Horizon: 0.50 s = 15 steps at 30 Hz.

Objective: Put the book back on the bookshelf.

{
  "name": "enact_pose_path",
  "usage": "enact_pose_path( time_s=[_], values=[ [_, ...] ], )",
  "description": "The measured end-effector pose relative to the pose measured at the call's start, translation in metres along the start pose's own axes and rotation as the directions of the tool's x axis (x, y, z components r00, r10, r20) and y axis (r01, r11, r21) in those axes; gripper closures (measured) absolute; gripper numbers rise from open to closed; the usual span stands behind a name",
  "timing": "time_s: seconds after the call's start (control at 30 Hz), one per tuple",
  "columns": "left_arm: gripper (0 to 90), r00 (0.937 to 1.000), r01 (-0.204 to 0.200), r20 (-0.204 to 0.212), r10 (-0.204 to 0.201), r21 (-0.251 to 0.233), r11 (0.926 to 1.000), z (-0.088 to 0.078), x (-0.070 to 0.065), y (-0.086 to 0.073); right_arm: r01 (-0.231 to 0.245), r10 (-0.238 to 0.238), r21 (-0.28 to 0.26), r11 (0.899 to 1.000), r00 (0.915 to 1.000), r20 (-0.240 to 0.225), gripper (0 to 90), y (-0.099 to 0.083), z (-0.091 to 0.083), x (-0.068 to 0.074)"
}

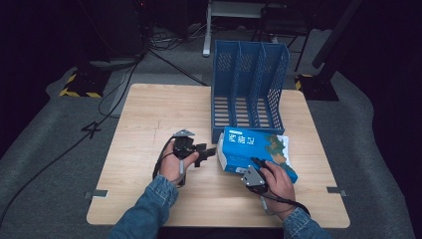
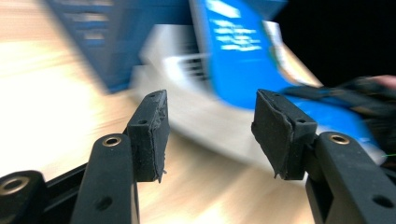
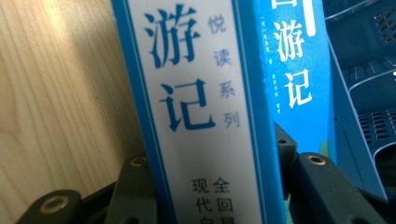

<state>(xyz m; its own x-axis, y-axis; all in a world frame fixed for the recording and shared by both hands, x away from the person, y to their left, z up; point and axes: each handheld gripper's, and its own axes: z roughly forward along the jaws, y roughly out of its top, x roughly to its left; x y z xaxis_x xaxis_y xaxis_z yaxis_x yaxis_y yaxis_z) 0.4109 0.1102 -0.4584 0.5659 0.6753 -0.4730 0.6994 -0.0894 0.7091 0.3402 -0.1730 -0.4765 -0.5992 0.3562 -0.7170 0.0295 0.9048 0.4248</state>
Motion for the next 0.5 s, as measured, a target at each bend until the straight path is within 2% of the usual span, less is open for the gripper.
enact_pose_path(
  time_s=[0.07, 0.1, 0.13, 0.2, 0.27, 0.3, 0.37, 0.4, 0.47, 0.5],
  values=[
    [47.1, 0.9951, 0.019, -0.098, -0.015, 0.048, 0.9987, -0.008, 0.019, -0.003, 0.003, -0.003, -0.01, 1.0, 1.0, -0.009, 59.5, 0.001, -0.003, -0.003],
    [47.1, 0.9887, 0.028, -0.149, -0.017, 0.072, 0.997, -0.01, 0.028, -0.004, 0.003, -0.003, -0.017, 1.0, 0.9999, -0.017, 59.8, 0.002, -0.006, -0.005],
    [46.5, 0.984, 0.025, -0.178, -0.009, 0.088, 0.9958, -0.011, 0.034, -0.006, -0.001, 0.001, -0.02, 1.0, 0.9998, -0.021, 60.1, 0.003, -0.008, -0.006],
    [46.3, 0.9699, 0.02, -0.243, 0.011, 0.125, 0.992, -0.014, 0.046, -0.009, -0.012, 0.011, -0.031, 0.999, 0.9996, -0.028, 60.5, 0.005, -0.012, -0.009],
    [43.0, 0.9596, 0.041, -0.281, 0.01, 0.177, 0.9833, -0.016, 0.057, -0.013, -0.038, 0.035, -0.035, 0.999, 0.9966, -0.075, 60.6, 0.007, -0.018, -0.015],
    [44.3, 0.9617, 0.039, -0.274, 0.009, 0.167, 0.9851, -0.017, 0.061, -0.014, -0.054, 0.049, -0.043, 0.998, 0.9935, -0.103, 60.8, 0.007, -0.023, -0.019],
    [43.1, 0.9646, 0.064, -0.263, -0.021, 0.154, 0.986, -0.019, 0.064, -0.014, -0.103, 0.093, -0.063, 0.993, 0.9861, -0.138, 60.9, 0.005, -0.029, -0.025],
    [43.0, 0.9619, 0.064, -0.273, -0.02, 0.153, 0.9862, -0.02, 0.065, -0.014, -0.131, 0.118, -0.073, 0.989, 0.9803, -0.158, 61.0, 0.004, -0.033, -0.028],
    [43.0, 0.9635, 0.058, -0.267, -0.017, 0.147, 0.9874, -0.019, 0.066, -0.014, -0.211, 0.187, -0.088, 0.973, 0.957, -0.222, 61.0, -0.002, -0.042, -0.039],
    [42.7, 0.9629, 0.06, -0.269, -0.02, 0.143, 0.9878, -0.019, 0.066, -0.014, -0.252, 0.222, -0.091, 0.963, 0.9409, -0.256, 61.1, -0.005, -0.045, -0.045]
  ],
)
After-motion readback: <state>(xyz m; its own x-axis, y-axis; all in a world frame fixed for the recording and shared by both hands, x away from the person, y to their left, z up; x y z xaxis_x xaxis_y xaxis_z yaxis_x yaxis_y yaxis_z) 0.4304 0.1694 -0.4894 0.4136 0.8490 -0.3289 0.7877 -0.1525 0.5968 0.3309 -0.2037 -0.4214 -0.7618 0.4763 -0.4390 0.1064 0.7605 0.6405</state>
